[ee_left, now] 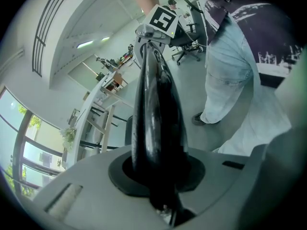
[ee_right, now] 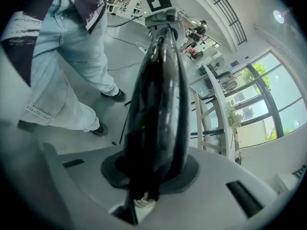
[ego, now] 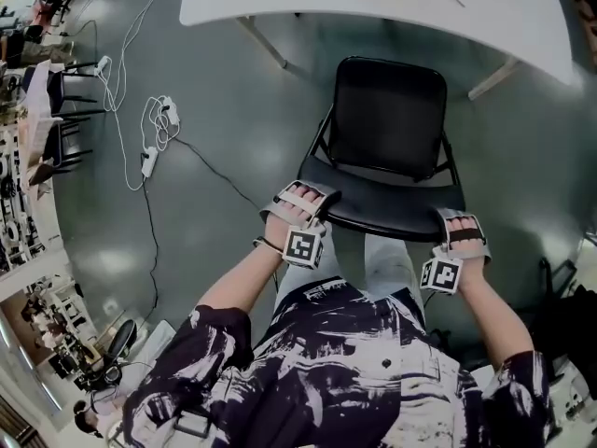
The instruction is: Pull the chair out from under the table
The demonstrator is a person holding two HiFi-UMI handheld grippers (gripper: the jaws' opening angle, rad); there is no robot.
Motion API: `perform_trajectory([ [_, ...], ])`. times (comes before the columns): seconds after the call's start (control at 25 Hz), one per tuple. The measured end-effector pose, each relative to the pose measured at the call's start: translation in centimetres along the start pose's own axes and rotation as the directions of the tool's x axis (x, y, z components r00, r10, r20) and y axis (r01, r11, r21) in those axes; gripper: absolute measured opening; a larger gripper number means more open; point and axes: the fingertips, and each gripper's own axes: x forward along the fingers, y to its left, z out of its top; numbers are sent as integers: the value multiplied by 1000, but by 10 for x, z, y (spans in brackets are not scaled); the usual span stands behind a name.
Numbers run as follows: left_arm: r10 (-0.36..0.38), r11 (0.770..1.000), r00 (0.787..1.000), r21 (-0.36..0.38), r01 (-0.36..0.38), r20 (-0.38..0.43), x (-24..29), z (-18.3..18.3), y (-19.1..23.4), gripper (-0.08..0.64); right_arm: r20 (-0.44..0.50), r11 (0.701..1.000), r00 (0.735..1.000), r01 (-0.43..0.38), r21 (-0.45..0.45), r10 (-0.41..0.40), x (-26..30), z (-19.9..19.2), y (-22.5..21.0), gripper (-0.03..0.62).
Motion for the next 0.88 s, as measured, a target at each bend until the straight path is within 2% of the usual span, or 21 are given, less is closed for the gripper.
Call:
perform_trajectory([
  [0.32, -23, 1000, 1000, -19, 23, 6, -20, 9, -34, 48, -9, 999, 999, -49, -19, 49, -20, 14, 41, 64],
  [0.68, -105, 993, 994, -62, 105, 2, -32, 18, -65, 69, -1, 993, 993, -114, -19, 114, -36, 23, 65, 84],
  [0.8, -135, 988, 991, -77, 135, 13, -31, 19, -66, 96, -13, 993, 993, -114, -35, 113, -31, 19, 70, 138],
  [0.88, -194, 976, 981, -100, 196, 27, -31, 18, -71, 123, -1, 992, 992, -123, -36, 123, -29, 19, 74, 171],
])
